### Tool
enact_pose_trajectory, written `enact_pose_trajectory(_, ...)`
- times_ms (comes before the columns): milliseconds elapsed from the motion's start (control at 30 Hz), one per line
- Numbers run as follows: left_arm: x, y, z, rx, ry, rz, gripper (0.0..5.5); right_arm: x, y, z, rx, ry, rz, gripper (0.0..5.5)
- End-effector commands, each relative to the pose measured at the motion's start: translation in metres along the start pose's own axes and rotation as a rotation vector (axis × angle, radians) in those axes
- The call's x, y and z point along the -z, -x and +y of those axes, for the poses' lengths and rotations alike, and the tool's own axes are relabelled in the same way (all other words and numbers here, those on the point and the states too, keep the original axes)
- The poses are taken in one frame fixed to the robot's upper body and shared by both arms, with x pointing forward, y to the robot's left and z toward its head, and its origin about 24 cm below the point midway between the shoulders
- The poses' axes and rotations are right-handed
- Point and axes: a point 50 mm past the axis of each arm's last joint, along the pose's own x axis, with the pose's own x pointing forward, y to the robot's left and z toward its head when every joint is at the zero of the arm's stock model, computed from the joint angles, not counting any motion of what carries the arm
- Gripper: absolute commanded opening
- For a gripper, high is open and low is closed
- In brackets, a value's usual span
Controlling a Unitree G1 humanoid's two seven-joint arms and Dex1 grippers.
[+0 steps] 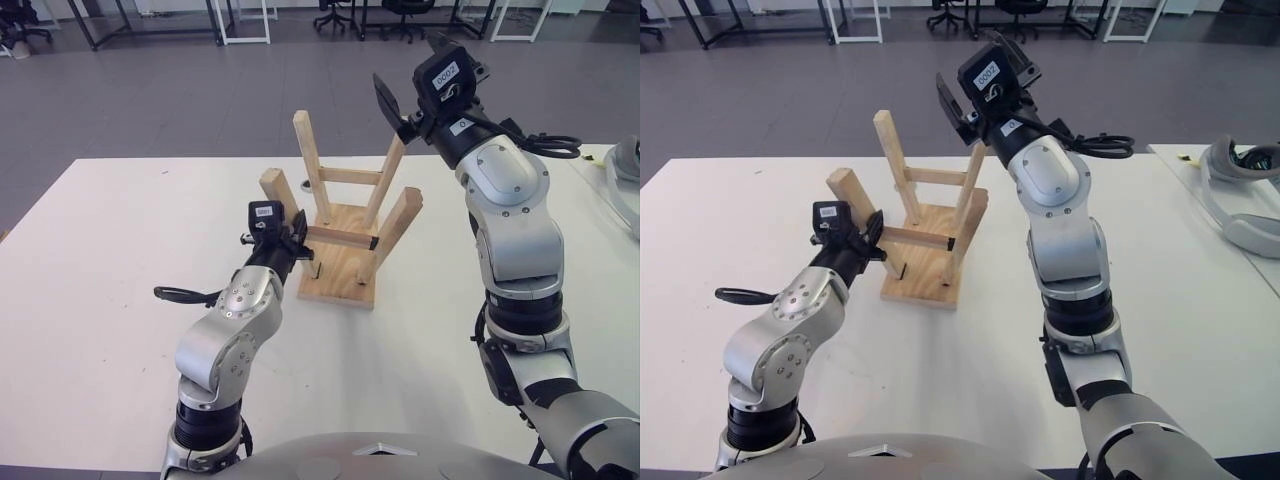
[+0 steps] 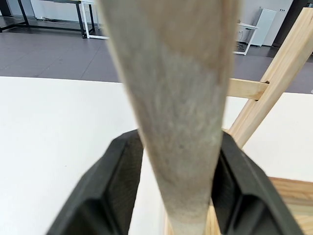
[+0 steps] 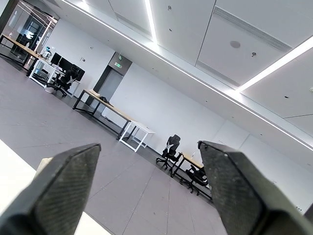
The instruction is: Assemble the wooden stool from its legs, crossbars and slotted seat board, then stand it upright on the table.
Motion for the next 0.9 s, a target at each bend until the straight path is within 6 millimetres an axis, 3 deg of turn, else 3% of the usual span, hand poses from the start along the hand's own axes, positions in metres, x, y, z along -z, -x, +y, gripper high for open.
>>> enact_pose_trajectory(33,-0.027,0.010,0.008,-0.015,-0.055,-0.100,2.68,0.002,0.000,0.002,0.001,-0.029,0.006,3.74)
enact_pose_trajectory(200,-0.079,0.030,0.006,0.121,-0.116,-0.352,3.53,0.005,0.001,0.002,0.005,-0.037,0.011,3.74)
enact_pose_trajectory(333,-0.147,0.043,0.025,0.277,-0.187,-0.609,4.07,0.008,0.016,0.003,-0.086,-0.432,-0.031,3.74)
enact_pose_trajectory(433,-0.157,0.027,0.044,0.330,-0.213,-0.548,4.07,0.005,0.022,-0.006,-0.121,-0.545,-0.074,3.74)
enact_pose_trajectory(567,-0.141,-0.003,0.046,0.489,-0.175,-0.399,4.07,0.001,0.029,-0.003,-0.191,-0.571,-0.095,3.74)
enact_pose_trajectory(667,-0.109,-0.022,0.052,0.513,-0.198,-0.282,4.07,0.005,0.035,0.010,-0.239,-0.607,-0.070,3.74)
enact_pose_trajectory(800,-0.033,-0.054,0.071,0.500,-0.109,0.018,4.07,0.066,0.052,0.047,-0.323,-0.580,0.388,3.74)
enact_pose_trajectory(900,-0.002,-0.051,0.067,0.575,-0.085,0.151,4.07,0.075,0.056,0.058,-0.368,-0.616,0.506,3.74)
